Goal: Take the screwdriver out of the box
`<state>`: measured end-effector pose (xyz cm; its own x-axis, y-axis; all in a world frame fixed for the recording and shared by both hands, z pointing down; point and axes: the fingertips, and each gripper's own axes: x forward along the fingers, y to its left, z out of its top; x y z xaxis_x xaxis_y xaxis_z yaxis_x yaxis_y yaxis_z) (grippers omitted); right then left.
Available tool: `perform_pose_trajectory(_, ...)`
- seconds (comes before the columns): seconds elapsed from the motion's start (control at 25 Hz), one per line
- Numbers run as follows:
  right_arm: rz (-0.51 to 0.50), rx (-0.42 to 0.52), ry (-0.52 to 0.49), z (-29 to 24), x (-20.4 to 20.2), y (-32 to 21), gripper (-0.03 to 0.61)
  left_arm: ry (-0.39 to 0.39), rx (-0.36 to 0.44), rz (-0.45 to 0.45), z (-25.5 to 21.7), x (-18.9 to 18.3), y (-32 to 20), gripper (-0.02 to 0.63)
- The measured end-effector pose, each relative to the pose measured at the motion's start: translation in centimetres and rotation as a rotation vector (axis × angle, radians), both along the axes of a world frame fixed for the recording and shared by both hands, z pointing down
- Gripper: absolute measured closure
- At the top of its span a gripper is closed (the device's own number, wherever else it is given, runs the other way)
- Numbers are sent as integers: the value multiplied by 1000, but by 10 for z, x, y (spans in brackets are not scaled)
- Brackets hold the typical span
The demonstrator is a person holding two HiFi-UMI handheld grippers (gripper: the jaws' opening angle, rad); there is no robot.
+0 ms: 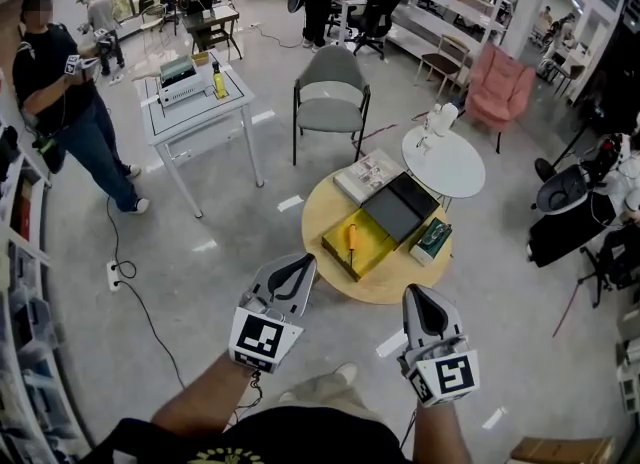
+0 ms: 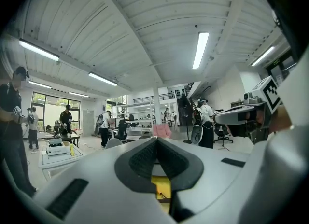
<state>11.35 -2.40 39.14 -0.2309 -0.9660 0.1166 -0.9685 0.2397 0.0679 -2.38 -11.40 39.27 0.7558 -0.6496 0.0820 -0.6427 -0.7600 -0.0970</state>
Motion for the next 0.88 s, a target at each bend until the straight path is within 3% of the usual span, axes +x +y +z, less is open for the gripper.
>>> perform_pose_trajectory(0.24, -1, 4, -23, 5, 20, -15, 563, -43, 18, 15, 3, 24, -11, 601)
perform_pose_trajectory(0.44, -10, 13, -25, 0, 37, -26, 563, 27, -20, -2, -2, 36, -24, 601)
perform_pose_trajectory(0.88, -51, 37, -32, -10, 85, -50, 563, 3, 20, -50, -10, 75, -43, 601)
